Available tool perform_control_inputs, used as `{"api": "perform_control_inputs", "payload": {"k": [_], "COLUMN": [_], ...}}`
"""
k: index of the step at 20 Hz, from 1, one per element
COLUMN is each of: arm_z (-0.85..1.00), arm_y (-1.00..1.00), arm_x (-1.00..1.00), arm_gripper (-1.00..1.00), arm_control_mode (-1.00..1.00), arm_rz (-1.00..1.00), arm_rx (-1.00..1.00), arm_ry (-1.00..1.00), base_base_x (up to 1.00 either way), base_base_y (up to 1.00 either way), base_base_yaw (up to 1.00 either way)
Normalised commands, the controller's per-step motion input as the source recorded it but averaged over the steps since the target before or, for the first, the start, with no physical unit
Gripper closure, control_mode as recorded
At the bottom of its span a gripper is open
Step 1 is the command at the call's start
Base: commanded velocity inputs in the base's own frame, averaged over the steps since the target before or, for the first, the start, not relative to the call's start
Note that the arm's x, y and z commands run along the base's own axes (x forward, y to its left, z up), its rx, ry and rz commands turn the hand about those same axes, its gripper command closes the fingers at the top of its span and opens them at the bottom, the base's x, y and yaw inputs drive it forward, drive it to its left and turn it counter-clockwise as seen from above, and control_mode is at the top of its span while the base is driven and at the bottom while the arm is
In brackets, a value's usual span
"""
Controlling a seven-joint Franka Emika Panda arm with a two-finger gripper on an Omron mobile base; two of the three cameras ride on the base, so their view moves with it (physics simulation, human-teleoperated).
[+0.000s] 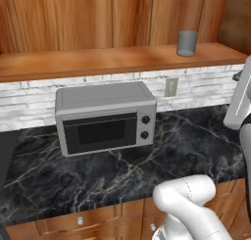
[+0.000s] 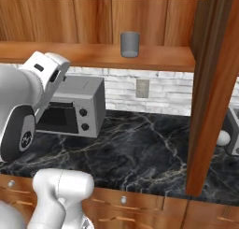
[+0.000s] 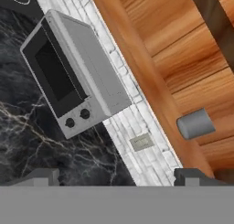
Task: There is a bowl on the dining counter. Grab a lemon wedge from the fridge and place it in the bowl. Then get the liquor bottle and glass cup from the cabinet and place them next to the bowl.
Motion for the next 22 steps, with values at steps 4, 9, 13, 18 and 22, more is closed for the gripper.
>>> {"api": "perform_control_inputs", "payload": {"k": [4, 9, 13, 18, 22], "arm_z": [0.0, 0.0, 0.0, 0.0, 0.06], "arm_y": [0.0, -0.01, -0.02, 0.0, 0.0], "arm_x": [0.0, 0.11, 0.03, 0.24, 0.53], "arm_gripper": [-1.0, -1.0, -1.0, -1.0, -1.0], "arm_control_mode": [-1.0, -1.0, -1.0, -1.0, -1.0], "arm_rz": [0.09, 0.0, 0.03, 0.01, 0.04], "arm_rx": [-0.04, 0.0, 0.0, -0.02, -0.04], "arm_ry": [0.0, 0.0, 0.0, -0.05, -0.01], "base_base_x": [0.0, 0.0, 0.0, 0.0, 0.0], "base_base_y": [0.0, 0.0, 0.0, 0.0, 0.0], "base_base_yaw": [0.0, 0.0, 0.0, 0.0, 0.0]}}
